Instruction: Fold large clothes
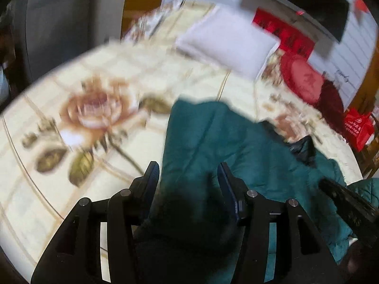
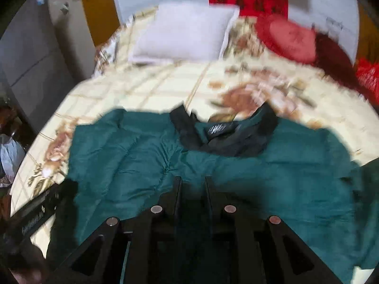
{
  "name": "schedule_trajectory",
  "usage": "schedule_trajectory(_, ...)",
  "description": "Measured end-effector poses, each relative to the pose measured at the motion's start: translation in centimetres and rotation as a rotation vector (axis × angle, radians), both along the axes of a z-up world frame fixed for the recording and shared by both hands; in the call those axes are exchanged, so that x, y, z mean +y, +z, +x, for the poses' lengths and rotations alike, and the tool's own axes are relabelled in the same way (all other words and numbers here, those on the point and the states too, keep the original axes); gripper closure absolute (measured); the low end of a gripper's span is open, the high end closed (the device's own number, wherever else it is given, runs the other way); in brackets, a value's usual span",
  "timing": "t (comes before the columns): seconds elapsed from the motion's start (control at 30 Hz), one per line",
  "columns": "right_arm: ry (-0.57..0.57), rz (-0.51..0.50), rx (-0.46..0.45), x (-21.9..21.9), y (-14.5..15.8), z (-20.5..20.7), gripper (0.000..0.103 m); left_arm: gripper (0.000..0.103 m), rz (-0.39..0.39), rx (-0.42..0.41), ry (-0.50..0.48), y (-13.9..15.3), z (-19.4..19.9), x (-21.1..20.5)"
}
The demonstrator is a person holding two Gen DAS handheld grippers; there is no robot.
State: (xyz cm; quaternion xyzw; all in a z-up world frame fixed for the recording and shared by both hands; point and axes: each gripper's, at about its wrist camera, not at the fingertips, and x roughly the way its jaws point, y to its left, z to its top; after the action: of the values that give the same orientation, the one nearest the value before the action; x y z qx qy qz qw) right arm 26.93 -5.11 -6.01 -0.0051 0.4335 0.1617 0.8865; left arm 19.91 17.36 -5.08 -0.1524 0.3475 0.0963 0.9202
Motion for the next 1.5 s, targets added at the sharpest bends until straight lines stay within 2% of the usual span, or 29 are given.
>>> schedule_trajectory(0.03, -0.003, -0.018, -0.029, -0.9, 0.9, -1.2, 0.088, 0.052, 0.016, -0.029, -0.033, 0.7, -0.4, -0.9)
schedule_trajectory(0.1, -0.035, -0.075, -0.046, -2.3, 1.5, -2.1, 0.088, 0.052, 0.016, -0.023, -0.117, 0.6, -0.3, -2.4)
schedule_trajectory(0.2, -0.093, -0.118, -0.028, -5.4, 1.4, -3.5, 0.087, 0.052, -0.031, 0.074, -0.246, -1.4, 0.7, -4.4)
schedule_trajectory(0.27, -0.144, -0.132, -0.005, -7.8, 0.5, -3.8, 0.086, 0.052, 0.017, 0.141, -0.272, -2.8, 1.3, -5.6)
schedule_trajectory(0.3, -0.166, -0.122, 0.031, -9.2, -0.5, -3.5, 0.085, 0.052, 0.069, 0.144, -0.283, -3.2, 1.4, -6.0)
schedule_trajectory(0.33, -0.178, -0.099, 0.093, -10.3, -1.8, -3.1, 0.082, 0.051, 0.082, 0.148, -0.291, -3.3, 1.5, -6.1)
schedule_trajectory(0.37, -0.176, -0.057, 0.159, -11.3, -3.4, -2.6, 0.082, 0.051, 0.085, 0.15, -0.294, -3.3, 1.5, -6.1)
schedule_trajectory(0.4, -0.165, 0.012, 0.166, -12.3, -4.2, -2.6, 0.082, 0.05, 0.086, 0.149, -0.296, -3.3, 1.4, -6.0)
schedule_trajectory(0.43, -0.161, 0.049, 0.134, -13.1, -4.2, -3.0, 0.082, 0.049, 0.085, 0.149, -0.297, -3.4, 1.4, -5.9)
schedule_trajectory(0.6, -0.131, 0.085, 0.087, -13.8, -4.8, -3.2, 0.081, 0.047, 0.059, 0.14, -0.291, -3.4, 1.5, -5.2)
schedule_trajectory(0.7, -0.131, 0.106, 0.08, -14.2, -4.8, -3.3, 0.081, 0.047, 0.06, 0.113, -0.266, -2.8, 0.1, -5.4)
schedule_trajectory(0.8, -0.134, 0.07, 0.091, -14.3, -3.3, -3.5, 0.081, 0.047, 0.061, 0.094, -0.235, -1.6, -1.9, -5.2)
schedule_trajectory(0.9, -0.184, 0.051, 0.002, -16.7, -0.1, -5.5, 0.08, 0.047, 0.067, 0.06, -0.23, -0.3, -4.2, -4.9)
schedule_trajectory(1.0, -0.277, 0.021, -0.082, -21.8, 3.8, -7.1, 0.076, 0.047, 0.069, 0.047, -0.221, 0.2, -6.6, -5.1)
schedule_trajectory(1.07, -0.368, 0.0, -0.119, -26.9, 5.7, -8.0, 0.072, 0.047, 0.046, 0.057, -0.246, 0.1, -7.1, -5.6)
schedule_trajectory(1.17, -0.51, 0.003, -0.098, -34.2, 6.5, -8.4, 0.068, 0.047, 0.054, 0.074, -0.263, -0.3, -6.4, -6.4)
schedule_trajectory(1.23, -0.598, 0.03, -0.03, -39.6, 5.5, -8.3, 0.068, 0.047, 0.067, 0.087, -0.25, -0.5, -5.7, -6.6)
schedule_trajectory(1.37, -0.708, 0.022, 0.072, -45.7, 2.5, -7.5, 0.068, 0.047, 0.077, 0.094, -0.208, -0.6, -5.3, -5.8)
schedule_trajectory(1.5, -0.768, 0.142, 0.137, -49.9, -1.1, -5.8, 0.068, 0.047, 0.098, 0.096, -0.172, -0.8, -5.0, -5.0)
